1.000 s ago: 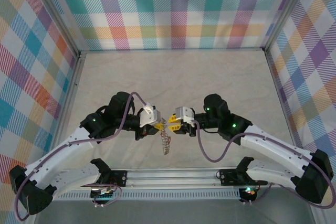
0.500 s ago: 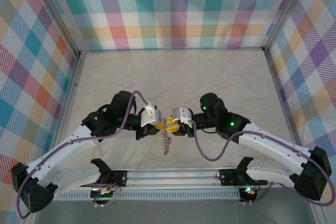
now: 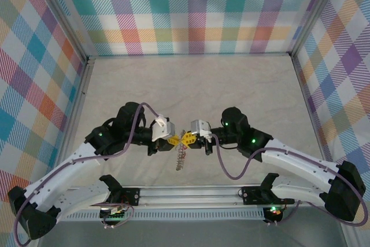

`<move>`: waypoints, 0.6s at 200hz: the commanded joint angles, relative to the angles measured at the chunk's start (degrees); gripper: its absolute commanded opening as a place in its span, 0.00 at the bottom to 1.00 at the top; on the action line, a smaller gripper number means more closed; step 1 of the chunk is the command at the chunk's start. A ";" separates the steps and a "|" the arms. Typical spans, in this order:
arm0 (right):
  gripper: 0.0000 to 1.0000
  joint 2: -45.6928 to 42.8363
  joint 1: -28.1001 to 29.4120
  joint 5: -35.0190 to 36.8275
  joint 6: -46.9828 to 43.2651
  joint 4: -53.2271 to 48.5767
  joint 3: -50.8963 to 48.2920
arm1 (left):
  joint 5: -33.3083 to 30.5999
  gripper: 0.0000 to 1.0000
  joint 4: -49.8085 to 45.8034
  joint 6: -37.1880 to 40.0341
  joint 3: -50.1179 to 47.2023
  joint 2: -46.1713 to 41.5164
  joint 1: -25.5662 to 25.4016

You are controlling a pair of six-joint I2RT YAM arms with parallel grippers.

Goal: Put the keys on the keyring

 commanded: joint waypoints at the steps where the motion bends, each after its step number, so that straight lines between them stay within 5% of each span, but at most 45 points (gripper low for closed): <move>1: 0.00 -0.86 -0.65 -1.90 9.03 18.26 -4.13 | -1.10 0.24 5.62 -1.84 -2.59 -4.09 -0.26; 120: 0.00 -0.05 -0.01 -4.90 10.11 27.80 -6.22 | 2.73 0.29 13.64 -7.96 -2.68 -3.59 -0.29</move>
